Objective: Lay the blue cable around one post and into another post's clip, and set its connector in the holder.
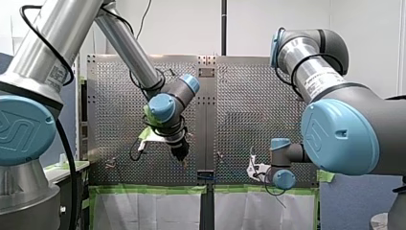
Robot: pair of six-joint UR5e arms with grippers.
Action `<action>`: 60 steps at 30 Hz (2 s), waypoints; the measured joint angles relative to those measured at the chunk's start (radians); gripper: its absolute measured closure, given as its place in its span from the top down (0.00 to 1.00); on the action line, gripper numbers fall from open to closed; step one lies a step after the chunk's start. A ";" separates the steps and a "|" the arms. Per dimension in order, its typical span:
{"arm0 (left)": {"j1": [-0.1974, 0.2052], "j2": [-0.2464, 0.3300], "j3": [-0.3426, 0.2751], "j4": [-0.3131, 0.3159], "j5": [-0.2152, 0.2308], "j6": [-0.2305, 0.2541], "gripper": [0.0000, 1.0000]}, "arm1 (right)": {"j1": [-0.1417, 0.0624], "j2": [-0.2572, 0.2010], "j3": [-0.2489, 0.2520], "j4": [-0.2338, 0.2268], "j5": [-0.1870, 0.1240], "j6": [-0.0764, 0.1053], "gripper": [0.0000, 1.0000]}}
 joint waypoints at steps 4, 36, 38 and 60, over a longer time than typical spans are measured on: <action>0.004 -0.045 -0.045 0.046 0.006 0.001 1.00 | 0.002 -0.036 0.036 -0.005 0.000 0.005 0.00; -0.055 -0.205 -0.005 0.361 -0.010 0.174 1.00 | 0.009 -0.202 0.090 -0.001 -0.009 0.043 0.00; -0.057 -0.205 0.016 0.381 -0.028 0.163 1.00 | 0.010 -0.203 0.090 0.002 -0.013 0.040 0.00; -0.054 -0.209 0.057 0.590 -0.198 -0.038 1.00 | 0.054 -0.239 0.173 -0.040 -0.040 0.018 0.00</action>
